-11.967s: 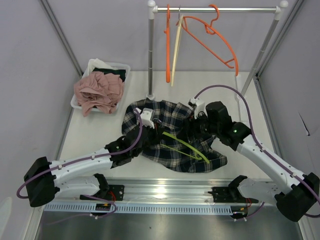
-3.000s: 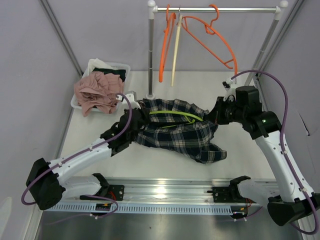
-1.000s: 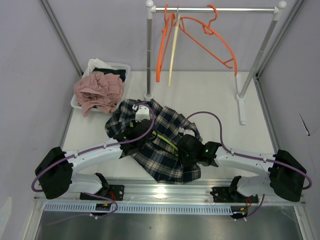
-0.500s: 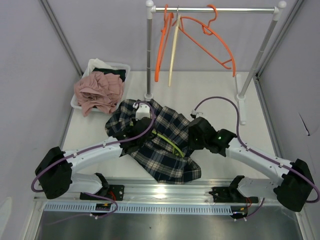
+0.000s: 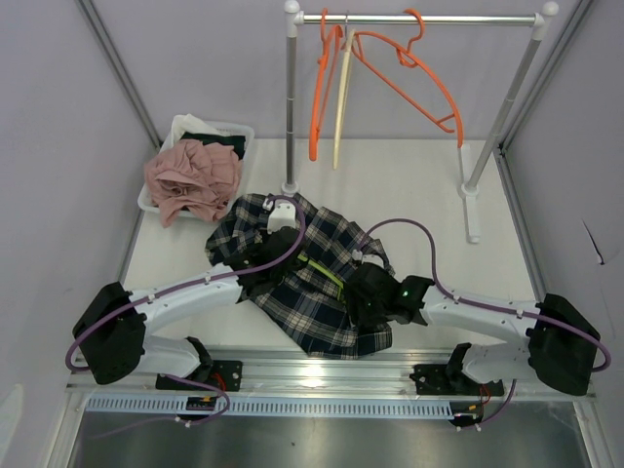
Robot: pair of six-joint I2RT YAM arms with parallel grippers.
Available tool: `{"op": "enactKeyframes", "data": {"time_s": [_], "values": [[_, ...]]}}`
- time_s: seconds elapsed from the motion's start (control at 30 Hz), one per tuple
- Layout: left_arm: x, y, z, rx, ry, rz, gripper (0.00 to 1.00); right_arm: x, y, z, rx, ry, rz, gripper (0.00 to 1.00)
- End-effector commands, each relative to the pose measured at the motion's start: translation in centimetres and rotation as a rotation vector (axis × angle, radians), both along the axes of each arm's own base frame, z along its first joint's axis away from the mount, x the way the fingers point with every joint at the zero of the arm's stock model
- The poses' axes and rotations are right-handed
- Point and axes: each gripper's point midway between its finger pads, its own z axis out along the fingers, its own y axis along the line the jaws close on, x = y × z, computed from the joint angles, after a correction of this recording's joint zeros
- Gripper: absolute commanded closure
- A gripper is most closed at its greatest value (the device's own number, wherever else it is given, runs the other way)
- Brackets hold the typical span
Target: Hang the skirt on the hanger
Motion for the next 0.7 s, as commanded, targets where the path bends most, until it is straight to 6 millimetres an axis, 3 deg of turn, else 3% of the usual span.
{"op": "enactKeyframes", "data": {"time_s": [0.0,0.1,0.2,0.3,0.4,0.53,0.67], "values": [[0.9,-0.6,1.7,-0.027,-0.035,-0.001,1.0,0.5,1.9,0.1,0.062,-0.017,-0.027,0.37],[0.9,-0.6,1.7,-0.027,-0.036,-0.001,1.0,0.4,2.0,-1.0,0.039,-0.008,-0.038,0.37],[0.9,-0.6,1.6,-0.024,-0.034,-0.002,1.0,0.6,2.0,-1.2,0.048,-0.022,-0.062,0.44],[0.8,-0.5,1.5,-0.018,-0.033,-0.004,1.0,1.0,1.4,-1.2,0.032,-0.045,-0.094,0.86],[0.9,-0.5,1.6,-0.02,-0.036,-0.001,1.0,1.4,0.5,-0.8,0.004,-0.067,-0.11,0.98],[0.9,-0.2,1.7,-0.01,-0.041,0.004,1.0,2.4,-1.1,0.4,-0.012,-0.102,-0.149,1.0],[1.1,0.2,2.1,0.012,-0.053,0.005,1.0,3.8,-2.9,3.2,0.007,-0.167,-0.18,1.0]]}}
